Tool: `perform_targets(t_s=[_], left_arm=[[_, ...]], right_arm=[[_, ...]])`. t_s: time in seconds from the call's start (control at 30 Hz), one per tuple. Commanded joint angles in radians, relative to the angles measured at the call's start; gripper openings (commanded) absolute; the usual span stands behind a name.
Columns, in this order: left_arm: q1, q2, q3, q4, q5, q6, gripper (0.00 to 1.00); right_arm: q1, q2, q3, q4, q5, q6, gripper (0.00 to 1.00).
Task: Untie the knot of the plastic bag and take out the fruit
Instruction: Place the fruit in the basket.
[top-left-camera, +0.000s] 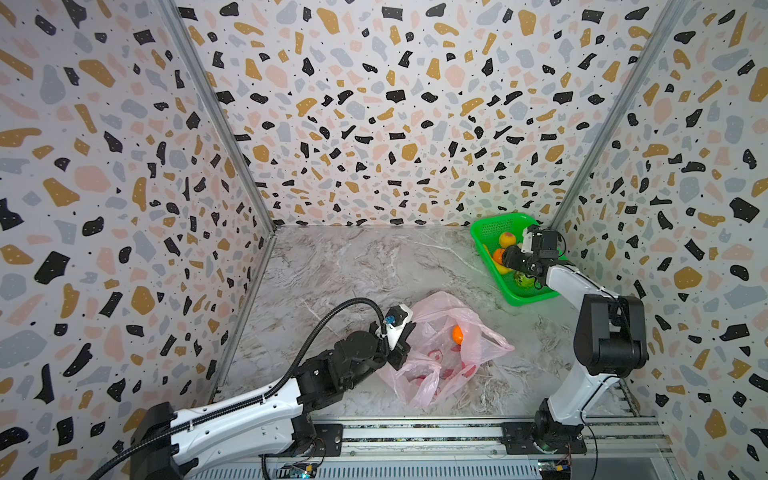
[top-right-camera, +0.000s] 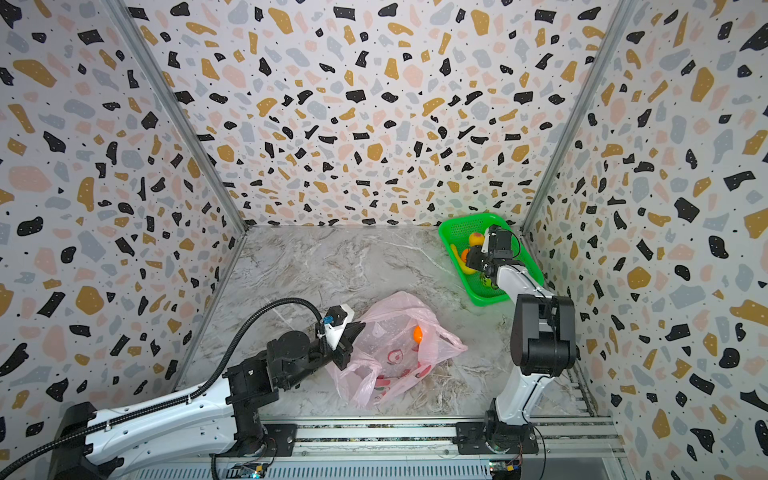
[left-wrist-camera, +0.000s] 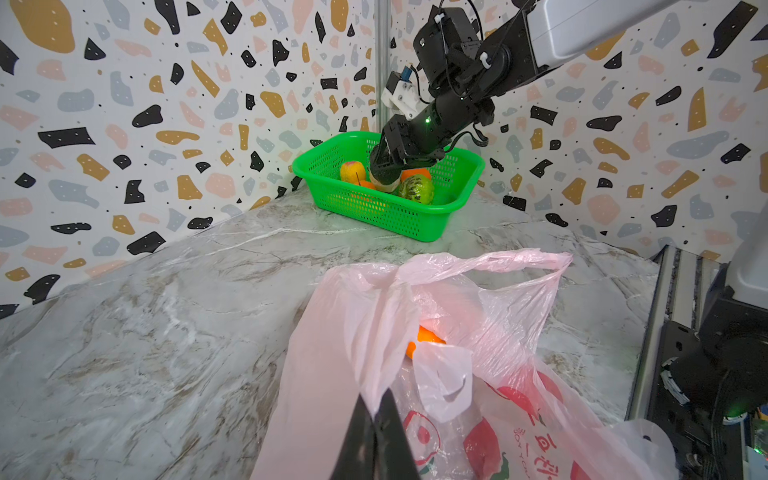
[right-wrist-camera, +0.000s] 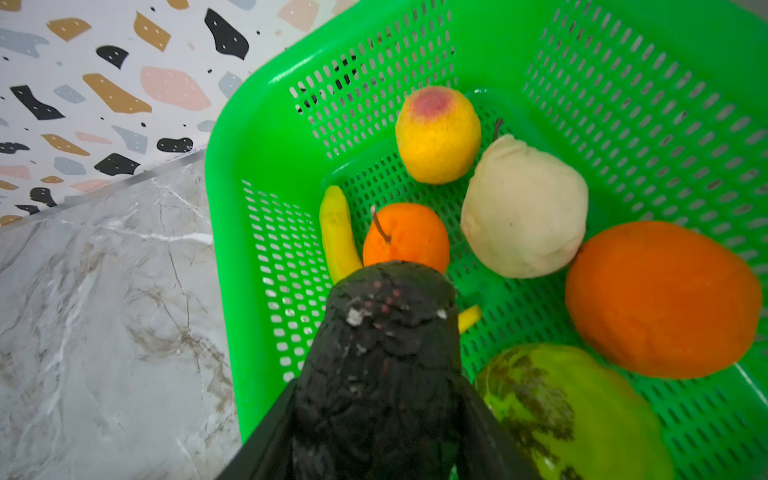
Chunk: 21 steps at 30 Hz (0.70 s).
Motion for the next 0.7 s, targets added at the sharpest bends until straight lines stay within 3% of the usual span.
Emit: perform_targets(t_s=[0.0,0.43,0.67], left_arm=[[0.002,-0.013,0.007,0.039,0.01,0.002,0.0],[0.002,-0.018,0.006,0.046,0.018,-0.002,0.0],[0.002,-0.017,0.007,0.052,0.018,0.0,0.0]], right_arm=[[-0.003,0.008,0.049,-0.022,0.032,-0.024,0.48],[-0.003,0.003,0.053,-0.043,0.046,-0.025,0.74],[-0.001,-0.042,0.052,-0.086,0.015,-0.023,0.75]])
